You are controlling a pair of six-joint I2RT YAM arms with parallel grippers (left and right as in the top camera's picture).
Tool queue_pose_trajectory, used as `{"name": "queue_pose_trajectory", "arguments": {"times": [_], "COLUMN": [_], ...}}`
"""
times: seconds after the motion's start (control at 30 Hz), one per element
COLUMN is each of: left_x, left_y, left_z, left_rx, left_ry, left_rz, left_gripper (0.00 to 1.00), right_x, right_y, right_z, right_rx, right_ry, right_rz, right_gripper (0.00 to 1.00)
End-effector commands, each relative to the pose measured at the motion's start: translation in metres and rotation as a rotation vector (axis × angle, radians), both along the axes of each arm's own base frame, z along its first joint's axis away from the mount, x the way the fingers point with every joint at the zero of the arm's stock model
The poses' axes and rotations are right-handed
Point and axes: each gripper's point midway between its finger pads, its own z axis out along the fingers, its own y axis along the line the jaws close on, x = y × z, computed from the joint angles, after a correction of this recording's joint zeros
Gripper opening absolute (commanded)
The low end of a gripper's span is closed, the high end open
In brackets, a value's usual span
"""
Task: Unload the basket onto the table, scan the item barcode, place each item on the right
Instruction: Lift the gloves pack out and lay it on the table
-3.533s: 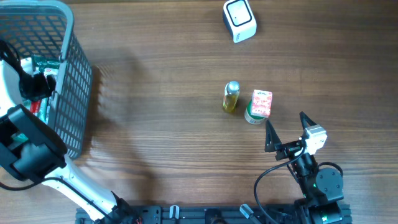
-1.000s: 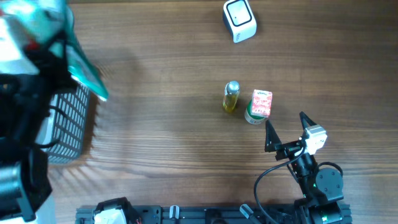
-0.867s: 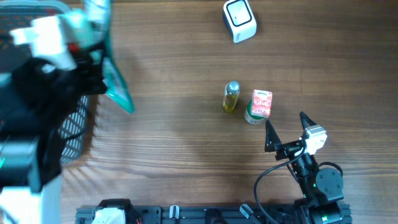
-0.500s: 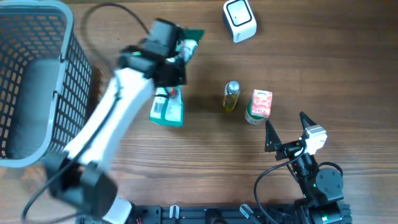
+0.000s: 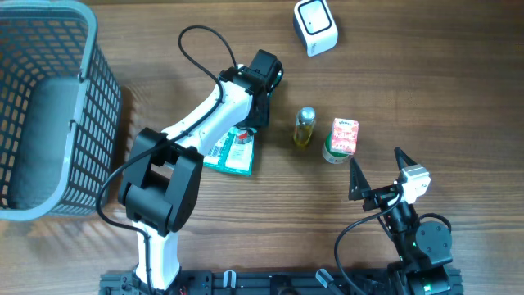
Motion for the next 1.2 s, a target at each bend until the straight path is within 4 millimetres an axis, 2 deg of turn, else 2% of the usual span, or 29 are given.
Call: {"name": "queue_pose_trajectory", "arguments": {"times": [0.0,0.17,0.3,0.4,0.5,0.57,0.6,0.63,0.73,0.77,0.8,0.93,1.03,1.17], "left_x": [-0.001,0.002,0.000,-0.001,0.000,0.005,0.016,0.022,0.034,0.038,0.040,0.036,0.037,0.037], "left_y": [-0.001,-0.003,-0.002,-0.004,-0.014,-0.012,0.003,0.016,0.058,0.079,0.096,0.141,0.153,0.155], "left_z": [-0.002,0.020,0.035,0.047,0.083,0.108,0.145,0.161,0.186,0.188,0.187,0.176,0.177,0.177], "left_rx": [0.013,0.011,0.001,-0.020,-0.135,-0.193,-0.250,-0.262,-0.272,-0.268,-0.258,-0.229,-0.225,-0.224], "left_ry": [0.016,-0.016,-0.037,-0.056,-0.099,-0.146,-0.227,-0.275,-0.351,-0.360,-0.357,-0.308,-0.312,-0.312], "left_rz": [-0.078,-0.157,-0.157,-0.160,-0.203,-0.200,-0.163,-0.133,-0.038,0.009,0.047,0.154,0.182,0.186], "left_gripper": [0.51,0.66,0.69,0.82,0.84,0.87,0.88,0.89,0.96,1.00,1.00,1.00,0.99,1.00], "right_x": [0.000,0.000,0.000,0.000,0.000,0.000,0.000,0.000,0.000,0.000,0.000,0.000,0.000,0.000], "right_y": [0.000,0.000,0.000,0.000,0.000,0.000,0.000,0.000,0.000,0.000,0.000,0.000,0.000,0.000], "right_z": [0.001,0.001,0.001,0.001,0.001,0.001,0.001,0.001,0.001,0.001,0.001,0.001,0.001,0.001], "right_rx": [-0.010,-0.010,-0.010,-0.010,-0.010,-0.010,-0.010,-0.010,-0.010,-0.010,-0.010,-0.010,-0.010,-0.010], "right_ry": [-0.007,-0.007,-0.007,-0.007,-0.007,-0.007,-0.007,-0.007,-0.007,-0.007,-0.007,-0.007,-0.007,-0.007], "right_rz": [0.003,0.003,0.003,0.003,0.003,0.003,0.003,0.003,0.003,0.003,0.004,0.003,0.003,0.003], "right_gripper": [1.00,1.00,1.00,1.00,1.00,1.00,0.99,1.00,1.00,1.00,1.00,1.00,1.00,1.00]}}
